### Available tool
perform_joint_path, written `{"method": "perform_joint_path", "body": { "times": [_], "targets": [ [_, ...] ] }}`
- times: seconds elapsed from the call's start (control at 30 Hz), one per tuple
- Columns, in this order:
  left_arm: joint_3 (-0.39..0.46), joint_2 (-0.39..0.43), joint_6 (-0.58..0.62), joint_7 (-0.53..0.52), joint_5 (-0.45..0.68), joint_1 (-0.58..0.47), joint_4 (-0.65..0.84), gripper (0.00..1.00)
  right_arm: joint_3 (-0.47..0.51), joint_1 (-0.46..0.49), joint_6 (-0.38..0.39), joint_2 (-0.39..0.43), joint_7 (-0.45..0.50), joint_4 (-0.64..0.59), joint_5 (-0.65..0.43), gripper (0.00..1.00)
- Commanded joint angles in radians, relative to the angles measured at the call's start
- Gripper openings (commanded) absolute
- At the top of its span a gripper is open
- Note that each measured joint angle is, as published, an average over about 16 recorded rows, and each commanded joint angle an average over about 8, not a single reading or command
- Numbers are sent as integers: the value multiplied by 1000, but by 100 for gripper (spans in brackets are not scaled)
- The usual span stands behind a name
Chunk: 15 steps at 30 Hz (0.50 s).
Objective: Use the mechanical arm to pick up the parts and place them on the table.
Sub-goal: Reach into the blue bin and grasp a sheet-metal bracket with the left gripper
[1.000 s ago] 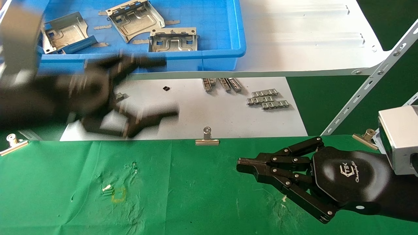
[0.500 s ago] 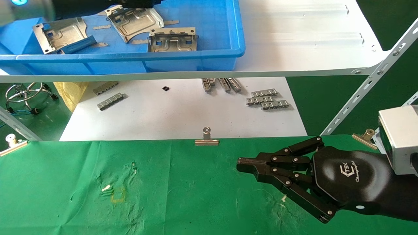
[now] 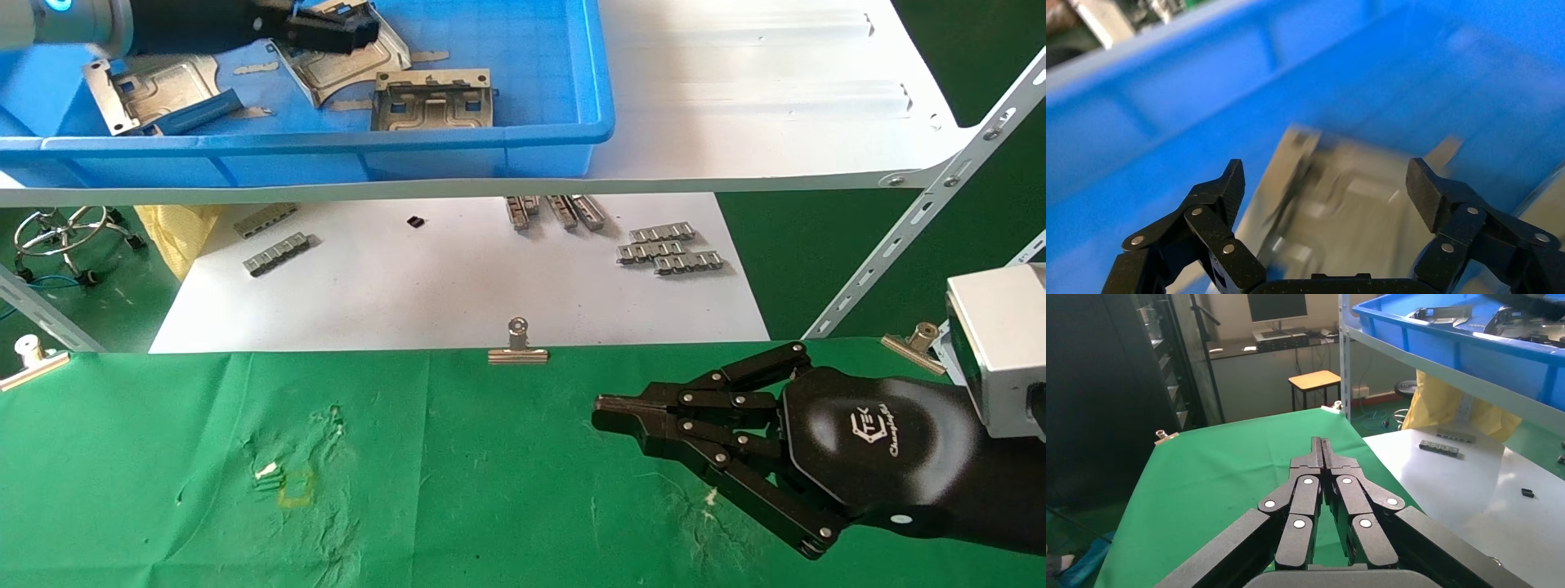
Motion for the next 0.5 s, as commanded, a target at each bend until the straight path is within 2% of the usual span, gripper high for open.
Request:
{"method": "perform_joint_path", "body": {
  "times": [0.03,0.47,0.5],
  "targets": [
    [10,1,-4,-3,14,-6,16,0,0,0,0,0,0,0,0,0],
    [27,-17,4,-17,40,-20,38,0,0,0,0,0,0,0,0,0],
    [28,-19,5,-18,41,-19,38,0,0,0,0,0,0,0,0,5]
  ]
}}
